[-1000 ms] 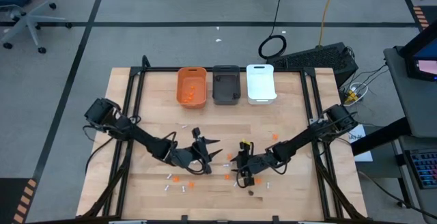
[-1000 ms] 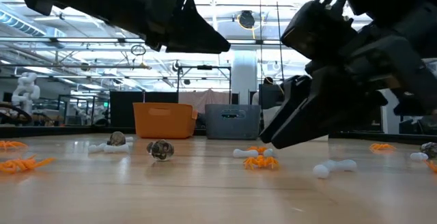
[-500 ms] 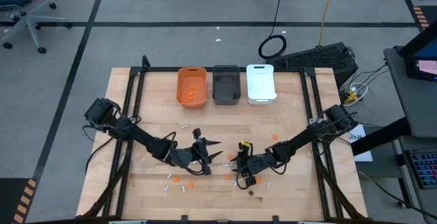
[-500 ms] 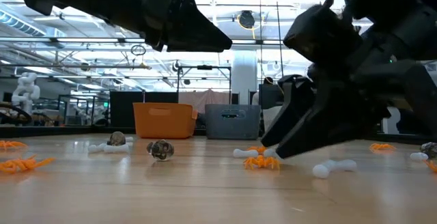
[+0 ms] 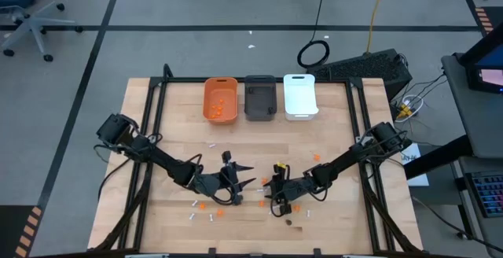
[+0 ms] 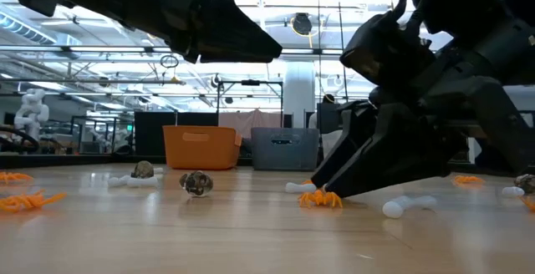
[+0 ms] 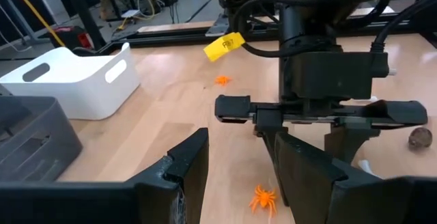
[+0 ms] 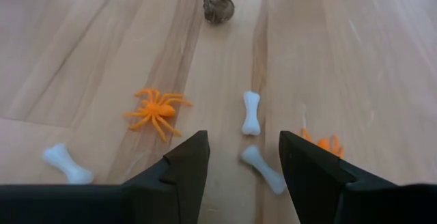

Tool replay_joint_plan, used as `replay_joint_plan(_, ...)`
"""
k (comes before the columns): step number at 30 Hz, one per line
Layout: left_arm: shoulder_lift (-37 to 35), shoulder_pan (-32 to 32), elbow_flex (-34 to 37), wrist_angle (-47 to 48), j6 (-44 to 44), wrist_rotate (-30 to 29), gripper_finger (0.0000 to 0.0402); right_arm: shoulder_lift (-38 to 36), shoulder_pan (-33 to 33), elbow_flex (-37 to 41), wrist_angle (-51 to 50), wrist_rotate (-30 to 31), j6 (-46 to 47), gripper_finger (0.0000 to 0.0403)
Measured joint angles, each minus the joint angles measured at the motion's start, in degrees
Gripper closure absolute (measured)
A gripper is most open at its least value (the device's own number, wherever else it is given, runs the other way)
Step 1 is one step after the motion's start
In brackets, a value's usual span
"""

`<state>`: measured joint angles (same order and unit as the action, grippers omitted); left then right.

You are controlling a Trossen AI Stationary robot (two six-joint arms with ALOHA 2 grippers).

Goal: Sort Halloween decoration
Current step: Put the white bone toy into the white bin

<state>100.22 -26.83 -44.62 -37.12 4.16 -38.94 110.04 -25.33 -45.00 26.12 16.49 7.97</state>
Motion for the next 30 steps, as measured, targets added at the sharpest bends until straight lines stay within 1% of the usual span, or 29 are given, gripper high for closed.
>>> replay_joint_plan(5,0.00,-0.62,0.00,0.06,0.02,0.00,0.0234,0.02,-0.73,-0.04,-2.04,0.28,0.61,0.0234)
replay_joint_plan(12,0.00,-1.31,0.00,0.08,0.07,0.00,0.0234,0.13,-1.74,0.05,-1.59,0.74,4.06,0.0234)
replay_joint_plan(20,-0.02,-1.33,0.00,0.11,0.04,0.00,0.0234,0.34,-2.50,0.32,4.88,-0.41,5.88,0.0234)
replay_joint_plan(22,-0.02,-1.35,0.00,0.11,0.04,0.00,0.0234,-0.52,-2.68,0.36,4.71,-1.54,5.44,0.0234)
replay_joint_plan(25,-0.02,-1.35,0.00,0.11,0.04,0.00,0.0234,-3.00,-3.16,0.38,3.86,-1.68,4.13,0.0234)
replay_joint_plan(30,-0.04,-1.29,0.00,0.06,0.07,-0.09,0.0234,-8.20,-4.26,0.37,0.31,1.04,1.22,0.0234)
